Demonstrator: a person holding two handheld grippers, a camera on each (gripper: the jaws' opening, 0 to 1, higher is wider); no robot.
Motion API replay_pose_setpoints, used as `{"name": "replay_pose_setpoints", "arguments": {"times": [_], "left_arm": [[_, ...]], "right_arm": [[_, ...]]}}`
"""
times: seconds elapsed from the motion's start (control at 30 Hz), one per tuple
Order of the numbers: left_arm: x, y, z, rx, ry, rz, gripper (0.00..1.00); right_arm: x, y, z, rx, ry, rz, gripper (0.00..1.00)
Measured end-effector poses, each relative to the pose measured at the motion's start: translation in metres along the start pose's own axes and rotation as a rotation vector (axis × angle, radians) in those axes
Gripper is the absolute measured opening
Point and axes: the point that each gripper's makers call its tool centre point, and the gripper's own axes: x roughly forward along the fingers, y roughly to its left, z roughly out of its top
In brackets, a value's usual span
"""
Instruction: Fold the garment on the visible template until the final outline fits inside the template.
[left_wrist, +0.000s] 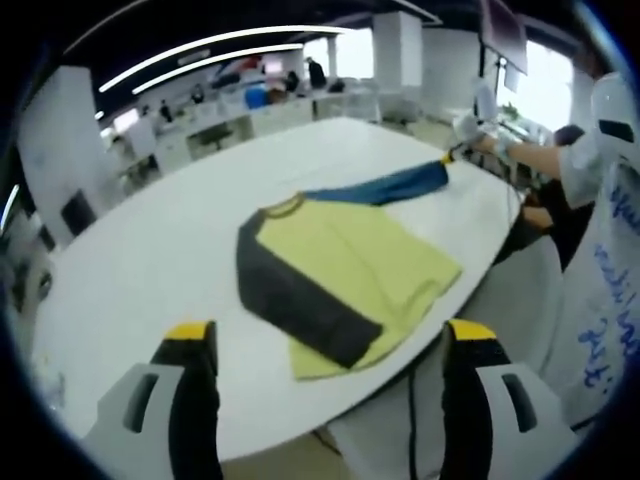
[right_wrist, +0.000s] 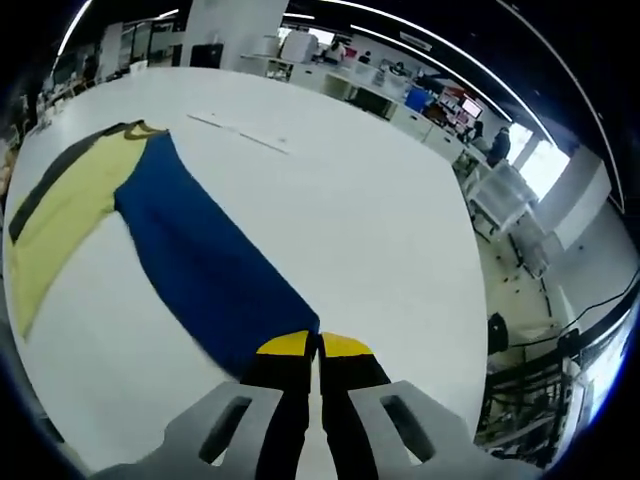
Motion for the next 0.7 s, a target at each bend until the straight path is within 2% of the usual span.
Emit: {"name": "replay_pose_setpoints", "arguments": {"times": [0.37, 0.47, 0.7], "left_arm": [[-0.002, 0.004, 0.002, -0.003, 0.009, 0.015, 0.88], [-0.002, 0.003, 0.001, -0.006, 0.016, 0.018, 0.88], [-0.001, 0.003, -0.002, -0.016, 0.035, 0.027, 0.88]], "right_arm": [[0.034, -0.008, -0.013, 0.010, 0.056, 0.005, 0.03], [0.042, -0.007, -0.021, 0.021, 0.089, 0.015, 0.03], [0.057, -0.004, -0.033, 0.045, 0.111, 0.026, 0.03]]}}
